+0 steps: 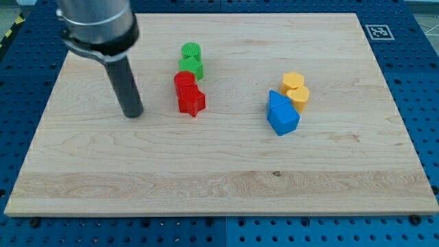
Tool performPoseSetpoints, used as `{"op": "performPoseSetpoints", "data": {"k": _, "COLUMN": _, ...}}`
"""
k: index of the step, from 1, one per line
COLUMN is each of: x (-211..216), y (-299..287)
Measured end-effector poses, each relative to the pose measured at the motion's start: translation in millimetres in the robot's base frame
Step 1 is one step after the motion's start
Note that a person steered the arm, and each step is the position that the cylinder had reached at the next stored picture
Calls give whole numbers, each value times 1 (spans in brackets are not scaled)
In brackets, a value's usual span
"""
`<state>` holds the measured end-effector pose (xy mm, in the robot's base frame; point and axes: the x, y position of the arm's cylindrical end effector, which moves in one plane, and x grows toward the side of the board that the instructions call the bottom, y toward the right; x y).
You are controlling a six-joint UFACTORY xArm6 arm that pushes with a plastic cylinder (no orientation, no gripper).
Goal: Point at the red star
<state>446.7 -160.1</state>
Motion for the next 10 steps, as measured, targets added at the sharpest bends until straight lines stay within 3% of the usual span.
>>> {"op": "performPoseSetpoints", "data": {"k": 1, "x": -54, "y": -5}}
{"op": "performPoseSetpoints", "data": {"k": 4, "x": -31, "y": 6}}
{"op": "performPoseSetpoints", "data": {"k": 5, "x": 20, "y": -7}}
{"op": "performPoseSetpoints", "data": {"k": 6, "x": 109, "y": 9}}
{"op": "performPoseSetpoints", "data": {"k": 7, "x": 142, "y": 81}}
{"op": "performPoseSetpoints", "data": {"k": 9, "x": 144, "y": 167}}
{"op": "performPoseSetpoints", "data": {"k": 10, "x": 89, "y": 182}}
